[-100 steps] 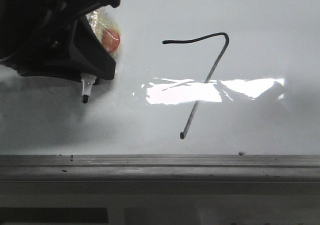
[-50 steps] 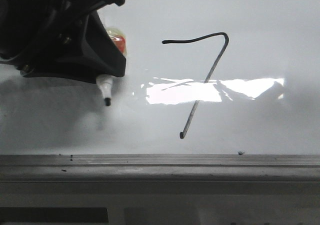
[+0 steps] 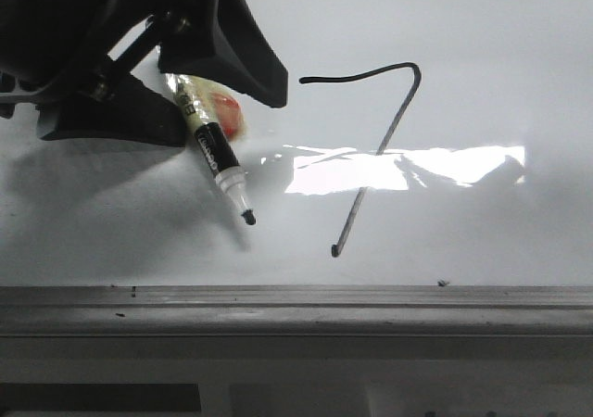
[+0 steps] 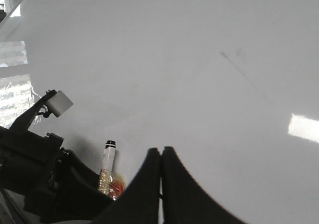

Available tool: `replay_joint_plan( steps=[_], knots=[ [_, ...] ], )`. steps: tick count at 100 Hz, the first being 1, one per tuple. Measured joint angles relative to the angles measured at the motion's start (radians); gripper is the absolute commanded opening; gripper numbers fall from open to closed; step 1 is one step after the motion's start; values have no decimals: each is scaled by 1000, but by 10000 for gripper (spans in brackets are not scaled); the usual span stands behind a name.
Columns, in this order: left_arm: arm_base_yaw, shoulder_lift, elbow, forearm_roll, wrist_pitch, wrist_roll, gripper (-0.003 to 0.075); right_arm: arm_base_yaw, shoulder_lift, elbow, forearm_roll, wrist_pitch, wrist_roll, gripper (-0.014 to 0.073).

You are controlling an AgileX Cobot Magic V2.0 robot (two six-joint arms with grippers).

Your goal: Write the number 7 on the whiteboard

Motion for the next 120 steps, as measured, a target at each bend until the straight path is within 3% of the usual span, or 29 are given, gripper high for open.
replay_joint_plan(
  steps=[23, 54, 68, 83, 96, 120],
  knots=[
    [0, -30, -1, -2, 14, 0, 586, 0, 0, 0, 0, -2, 0, -67],
    [-56, -254, 25, 3, 267, 4, 571, 0, -52, 0, 0, -8, 0, -67],
    [-102, -392, 25, 43, 311, 4, 418, 0, -95, 0, 0, -47, 0, -67],
    [-119, -525, 25, 98, 431, 6, 167, 0, -172, 59, 0, -78, 0, -67],
    [-123, -656, 39, 104, 524, 41, -17, 0, -262, 158, 0, -21, 0, -67],
    [-123, -917, 138, 100, 566, 109, -20, 0, -432, 326, 0, 43, 0, -67]
  ],
)
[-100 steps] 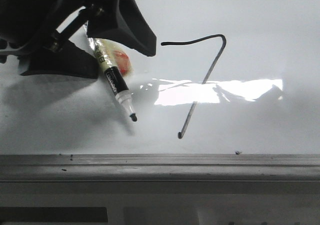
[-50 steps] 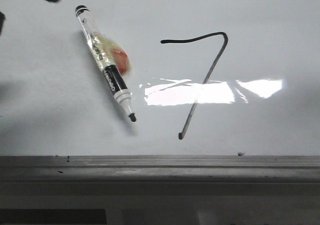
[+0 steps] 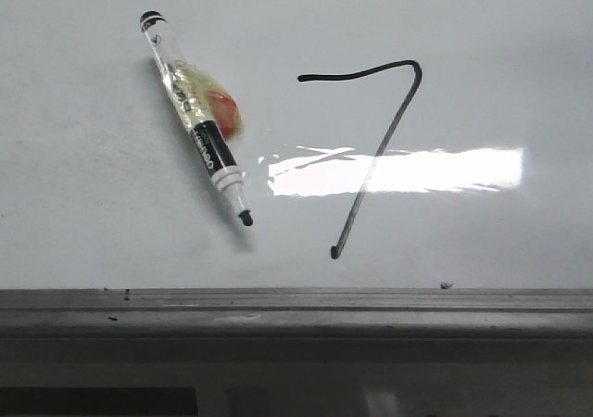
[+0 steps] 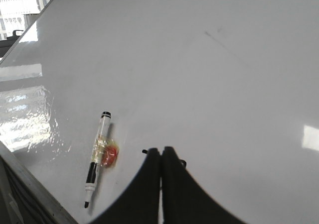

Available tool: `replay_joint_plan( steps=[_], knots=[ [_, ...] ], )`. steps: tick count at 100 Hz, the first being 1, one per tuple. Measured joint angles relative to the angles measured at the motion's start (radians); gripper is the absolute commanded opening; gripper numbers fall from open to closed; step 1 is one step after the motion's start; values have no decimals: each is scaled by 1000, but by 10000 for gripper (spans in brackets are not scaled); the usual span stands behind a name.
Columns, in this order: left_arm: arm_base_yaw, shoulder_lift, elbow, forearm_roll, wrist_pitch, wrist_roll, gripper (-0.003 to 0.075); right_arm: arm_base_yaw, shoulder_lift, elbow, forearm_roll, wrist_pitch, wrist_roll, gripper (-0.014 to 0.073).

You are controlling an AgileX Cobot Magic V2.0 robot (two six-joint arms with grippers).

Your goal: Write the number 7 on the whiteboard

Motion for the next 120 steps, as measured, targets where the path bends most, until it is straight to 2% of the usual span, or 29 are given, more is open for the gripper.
replay_joint_plan(
  steps=[31, 83, 99, 104, 108, 120],
  knots=[
    [0, -258, 142, -146, 17, 18, -20, 0, -67, 42, 0, 19, 0, -67],
    [0, -273, 177, -159, 20, 19, -20, 0, -68, 42, 0, 20, 0, -67],
    [5, -276, 196, -113, 6, 35, -20, 0, -70, 42, 0, 20, 0, -67],
    [20, -280, 213, -99, -30, 100, -20, 0, -70, 42, 0, 20, 0, -67],
    [47, -282, 234, -108, -89, 223, -20, 0, -70, 42, 0, 21, 0, -67],
    [178, -282, 326, -292, -349, 763, -20, 0, -70, 42, 0, 23, 0, -67]
  ],
)
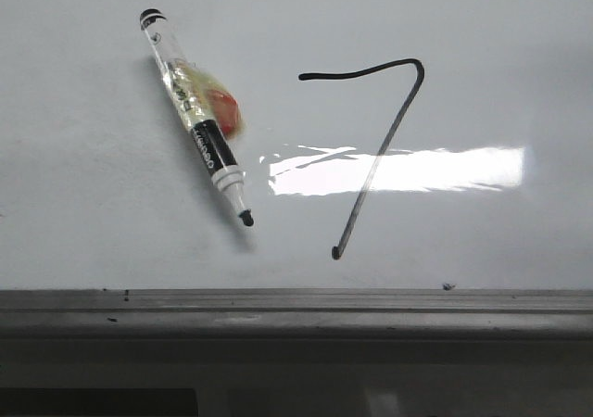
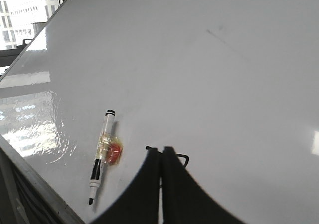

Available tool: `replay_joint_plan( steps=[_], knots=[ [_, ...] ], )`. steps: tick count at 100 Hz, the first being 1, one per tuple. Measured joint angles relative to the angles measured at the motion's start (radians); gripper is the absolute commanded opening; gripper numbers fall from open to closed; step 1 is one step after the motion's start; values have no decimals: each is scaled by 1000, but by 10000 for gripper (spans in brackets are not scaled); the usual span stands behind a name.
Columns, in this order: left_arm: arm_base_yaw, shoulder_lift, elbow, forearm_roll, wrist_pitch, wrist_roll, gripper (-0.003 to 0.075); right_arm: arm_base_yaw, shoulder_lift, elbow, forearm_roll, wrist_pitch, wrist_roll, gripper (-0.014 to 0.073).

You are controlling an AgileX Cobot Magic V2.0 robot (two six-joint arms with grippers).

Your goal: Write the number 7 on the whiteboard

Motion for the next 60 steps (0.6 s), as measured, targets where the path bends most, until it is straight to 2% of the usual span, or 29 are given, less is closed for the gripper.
replay_joint_plan(
  steps=[3, 8, 17, 26, 38, 60],
  knots=[
    [52, 0, 26, -77, -63, 144, -20, 0, 0, 0, 0, 0, 0, -67],
    [131, 0, 73, -174, -163, 288, -20, 0, 0, 0, 0, 0, 0, -67],
    [275, 0, 152, -290, -270, 389, -20, 0, 0, 0, 0, 0, 0, -67],
    [412, 0, 219, -352, -301, 370, -20, 0, 0, 0, 0, 0, 0, -67],
    [546, 0, 258, -402, -262, 243, -20, 0, 0, 0, 0, 0, 0, -67],
    [612, -32, 258, -406, -87, 174, -20, 0, 0, 0, 0, 2, 0, -67]
  ],
)
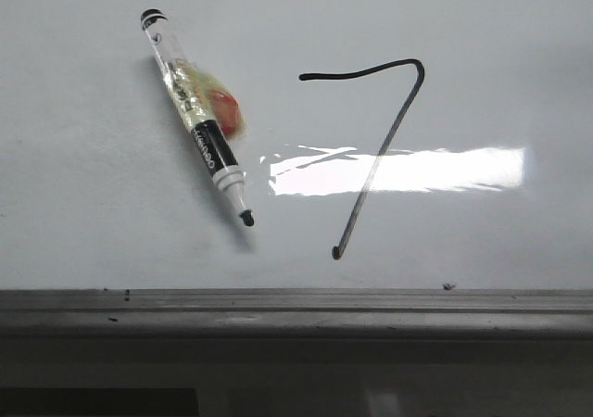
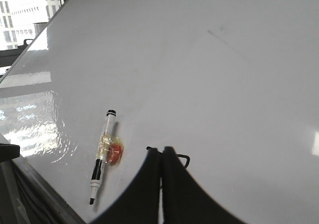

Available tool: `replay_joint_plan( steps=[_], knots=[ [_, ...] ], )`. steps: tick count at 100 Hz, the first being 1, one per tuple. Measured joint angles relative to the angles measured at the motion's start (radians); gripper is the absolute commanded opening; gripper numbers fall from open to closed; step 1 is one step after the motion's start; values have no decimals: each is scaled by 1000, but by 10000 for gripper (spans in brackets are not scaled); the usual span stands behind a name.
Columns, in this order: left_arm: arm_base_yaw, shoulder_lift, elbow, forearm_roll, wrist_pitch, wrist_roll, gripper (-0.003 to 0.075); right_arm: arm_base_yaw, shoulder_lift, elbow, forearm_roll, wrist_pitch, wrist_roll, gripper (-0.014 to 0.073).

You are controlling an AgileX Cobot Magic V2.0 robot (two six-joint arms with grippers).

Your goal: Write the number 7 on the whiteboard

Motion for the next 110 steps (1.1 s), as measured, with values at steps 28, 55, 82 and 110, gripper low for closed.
replay_joint_plan(
  steps=[28, 55, 82, 110],
  knots=[
    [2, -33, 0, -5, 22, -7, -20, 0, 0, 0, 0, 4, 0, -67],
    [2, -33, 0, -6, 22, -7, -20, 0, 0, 0, 0, 4, 0, -67],
    [2, -33, 0, -6, 22, -7, -20, 0, 0, 0, 0, 4, 0, -67],
    [2, -33, 0, -6, 22, -7, -20, 0, 0, 7, 0, -45, 0, -67]
  ],
)
